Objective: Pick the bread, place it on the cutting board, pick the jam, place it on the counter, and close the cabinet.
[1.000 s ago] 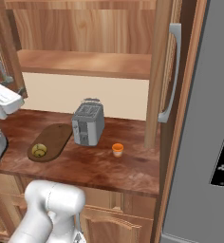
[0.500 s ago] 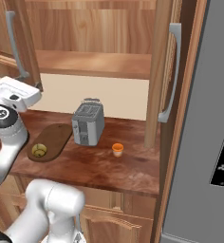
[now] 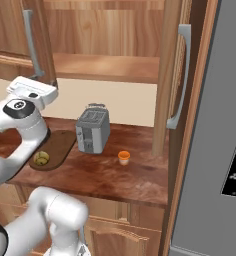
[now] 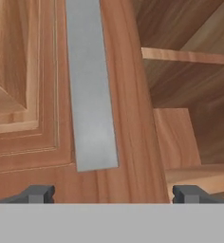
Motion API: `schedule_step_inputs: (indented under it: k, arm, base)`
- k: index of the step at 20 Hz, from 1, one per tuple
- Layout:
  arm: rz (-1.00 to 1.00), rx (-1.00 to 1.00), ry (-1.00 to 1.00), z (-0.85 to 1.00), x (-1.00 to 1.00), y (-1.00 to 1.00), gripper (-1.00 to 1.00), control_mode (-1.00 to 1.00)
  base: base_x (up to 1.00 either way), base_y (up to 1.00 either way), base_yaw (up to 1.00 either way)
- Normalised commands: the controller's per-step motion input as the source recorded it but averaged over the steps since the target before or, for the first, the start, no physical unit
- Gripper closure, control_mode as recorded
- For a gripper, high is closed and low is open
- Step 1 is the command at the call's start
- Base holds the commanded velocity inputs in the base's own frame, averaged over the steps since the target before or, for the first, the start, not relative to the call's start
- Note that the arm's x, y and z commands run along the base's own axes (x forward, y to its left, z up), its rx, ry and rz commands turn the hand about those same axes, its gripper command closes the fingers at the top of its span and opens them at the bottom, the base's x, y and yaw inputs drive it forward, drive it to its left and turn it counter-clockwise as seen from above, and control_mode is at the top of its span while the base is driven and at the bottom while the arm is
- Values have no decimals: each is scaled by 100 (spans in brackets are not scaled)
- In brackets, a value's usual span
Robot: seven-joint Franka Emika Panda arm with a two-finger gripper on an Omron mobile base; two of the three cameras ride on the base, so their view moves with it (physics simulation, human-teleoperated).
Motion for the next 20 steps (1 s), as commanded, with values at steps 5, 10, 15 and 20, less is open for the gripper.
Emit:
schedule_step_inputs:
  k: [5, 10, 15, 20]
  arm:
    - [0, 0, 0, 0, 54, 0, -100, -100]
    - [0, 0, 0, 0, 48, 0, -100, -100]
    - [0, 0, 0, 0, 36, 1, -100, -100]
    - [0, 0, 0, 0, 35, 0, -100, -100]
  base:
    - [0, 0, 0]
    - [0, 0, 0]
    - [0, 0, 0]
    - [0, 0, 0]
